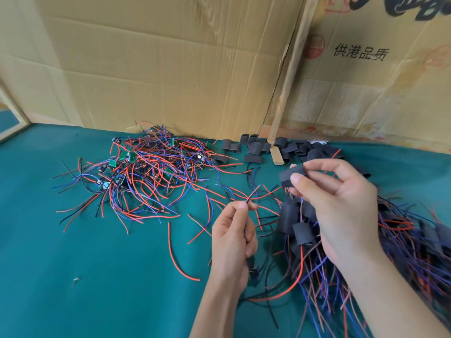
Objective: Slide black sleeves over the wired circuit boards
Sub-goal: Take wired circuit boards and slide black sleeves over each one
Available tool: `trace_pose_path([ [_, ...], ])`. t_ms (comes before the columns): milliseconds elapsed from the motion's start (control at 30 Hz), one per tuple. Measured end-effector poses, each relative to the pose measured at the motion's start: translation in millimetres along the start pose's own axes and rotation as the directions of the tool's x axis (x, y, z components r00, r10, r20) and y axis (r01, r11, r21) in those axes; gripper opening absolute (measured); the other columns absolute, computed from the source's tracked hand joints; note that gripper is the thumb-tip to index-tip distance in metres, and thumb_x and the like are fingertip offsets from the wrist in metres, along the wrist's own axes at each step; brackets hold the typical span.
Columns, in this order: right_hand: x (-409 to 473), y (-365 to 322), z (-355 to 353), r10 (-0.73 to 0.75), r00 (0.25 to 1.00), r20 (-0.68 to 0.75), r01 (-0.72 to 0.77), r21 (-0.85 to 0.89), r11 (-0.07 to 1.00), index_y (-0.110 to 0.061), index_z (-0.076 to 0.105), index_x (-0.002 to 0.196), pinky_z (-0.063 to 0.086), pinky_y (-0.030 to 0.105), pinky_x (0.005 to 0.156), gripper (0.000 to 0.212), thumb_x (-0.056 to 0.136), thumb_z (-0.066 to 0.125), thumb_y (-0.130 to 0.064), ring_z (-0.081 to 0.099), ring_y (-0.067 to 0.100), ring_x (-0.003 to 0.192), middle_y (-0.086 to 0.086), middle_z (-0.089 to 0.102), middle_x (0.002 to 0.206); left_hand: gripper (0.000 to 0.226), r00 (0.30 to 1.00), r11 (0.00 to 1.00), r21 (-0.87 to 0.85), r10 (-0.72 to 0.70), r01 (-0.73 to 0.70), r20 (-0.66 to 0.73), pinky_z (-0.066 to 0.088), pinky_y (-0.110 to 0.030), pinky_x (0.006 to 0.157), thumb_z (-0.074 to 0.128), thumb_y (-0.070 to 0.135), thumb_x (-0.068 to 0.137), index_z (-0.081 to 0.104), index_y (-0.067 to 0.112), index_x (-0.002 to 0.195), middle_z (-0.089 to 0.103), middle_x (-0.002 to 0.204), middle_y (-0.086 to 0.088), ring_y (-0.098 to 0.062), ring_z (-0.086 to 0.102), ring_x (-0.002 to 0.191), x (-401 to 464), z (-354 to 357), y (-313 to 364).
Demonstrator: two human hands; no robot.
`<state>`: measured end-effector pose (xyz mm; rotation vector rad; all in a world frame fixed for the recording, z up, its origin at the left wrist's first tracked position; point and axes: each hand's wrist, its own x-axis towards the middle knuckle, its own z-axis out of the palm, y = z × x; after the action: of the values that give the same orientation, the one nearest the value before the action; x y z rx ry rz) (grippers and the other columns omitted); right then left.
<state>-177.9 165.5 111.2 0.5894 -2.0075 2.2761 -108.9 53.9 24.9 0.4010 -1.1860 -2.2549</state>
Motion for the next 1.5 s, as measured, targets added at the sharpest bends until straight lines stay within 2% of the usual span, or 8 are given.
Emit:
trace_pose_path([
  [433,1.6,11.0,17.2,0.205,0.963,0.172,-0.158,-0.253,0.954,-0.019,0.062,0.101,0.057,0.035,0.074,0.033,0.078,0.080,-0.003,0.072,0.016,0.062,0.000,0.079,0.079,0.018,1.000,0.993,0.120,0.021,-0.022,0.011,0.021,-0.017,0.037,0.045,0.013,0.104,0.059,0.012,0.093,0.033,0.057,-0.003,-0.010,0.023,0.043,-1.6,1.6,0.2],
  [567,1.9,14.2,13.0,0.332,0.892,0.308,-0.176,-0.441,0.880,-0.030,0.059,0.106,0.058,0.037,0.079,0.047,0.074,0.084,-0.008,0.075,0.017,0.072,0.000,0.079,0.082,0.031,0.999,0.970,0.244,-0.019,0.007,0.046,0.024,-0.019,0.038,0.037,0.021,0.082,0.053,0.014,0.108,0.051,0.056,-0.003,-0.013,0.033,0.043,-0.6,1.8,-2.0],
  [767,3.2,12.4,11.7,0.428,0.823,0.375,-0.273,-0.400,0.875,-0.019,0.067,0.106,0.053,0.019,0.063,0.037,0.077,0.084,-0.006,0.075,0.016,0.071,0.003,0.080,0.084,0.045,0.989,0.887,0.456,-0.003,-0.067,0.150,0.036,-0.029,0.051,0.034,0.022,0.076,0.064,0.033,0.109,0.065,0.069,0.000,-0.019,0.048,0.061,-2.3,-0.3,-2.6],
  [933,1.6,14.8,13.8,0.395,0.858,0.329,-0.278,-0.350,0.895,-0.009,0.074,0.081,0.052,0.021,0.054,0.006,0.085,0.079,-0.010,0.066,0.016,0.062,0.012,0.076,0.074,0.050,0.975,0.900,0.413,0.049,-0.138,0.218,0.042,-0.027,0.059,0.036,0.019,0.078,0.066,0.029,0.117,0.068,0.080,0.001,-0.016,0.053,0.067,-6.1,1.5,-0.8],
  [1033,4.5,19.0,15.7,0.330,0.897,0.293,-0.204,-0.386,0.900,-0.018,0.077,0.069,0.047,0.017,0.048,0.021,0.089,0.075,-0.012,0.067,0.010,0.062,0.005,0.075,0.068,0.053,0.976,0.901,0.417,0.031,-0.120,0.213,0.043,-0.026,0.060,0.036,0.019,0.076,0.065,0.029,0.119,0.066,0.076,0.001,-0.014,0.055,0.067,-4.5,0.3,-1.5],
  [1200,11.6,21.2,14.2,0.197,0.888,0.416,0.039,-0.495,0.868,-0.033,0.081,0.075,0.048,0.016,0.055,0.018,0.087,0.077,-0.021,0.065,0.004,0.059,-0.006,0.075,0.068,0.042,0.988,0.956,0.287,0.010,-0.054,0.152,0.044,-0.035,0.070,0.038,0.029,0.089,0.073,0.028,0.110,0.067,0.082,-0.001,-0.017,0.056,0.073,-0.5,-1.4,-0.9],
  [1333,24.3,16.4,16.2,0.158,0.877,0.454,0.111,-0.511,0.852,-0.031,0.082,0.076,0.045,0.022,0.059,0.010,0.084,0.081,-0.026,0.058,-0.001,0.056,-0.007,0.072,0.063,0.037,0.986,0.990,0.137,-0.044,0.022,0.158,0.047,-0.027,0.064,0.045,0.043,0.097,0.075,0.024,0.091,0.061,0.077,-0.006,-0.015,0.056,0.067,-2.0,-0.4,3.7],
  [1500,45.0,-5.2,28.4,0.041,0.903,0.427,0.189,-0.482,0.856,-0.020,0.081,0.075,0.043,0.024,0.055,0.011,0.085,0.081,-0.024,0.053,0.004,0.051,0.006,0.070,0.064,0.039,0.983,0.996,0.072,-0.067,0.056,0.168,0.044,-0.030,0.075,0.042,0.035,0.102,0.067,0.010,0.119,0.062,0.075,-0.004,-0.019,0.060,0.077,-5.2,2.5,5.1],
])
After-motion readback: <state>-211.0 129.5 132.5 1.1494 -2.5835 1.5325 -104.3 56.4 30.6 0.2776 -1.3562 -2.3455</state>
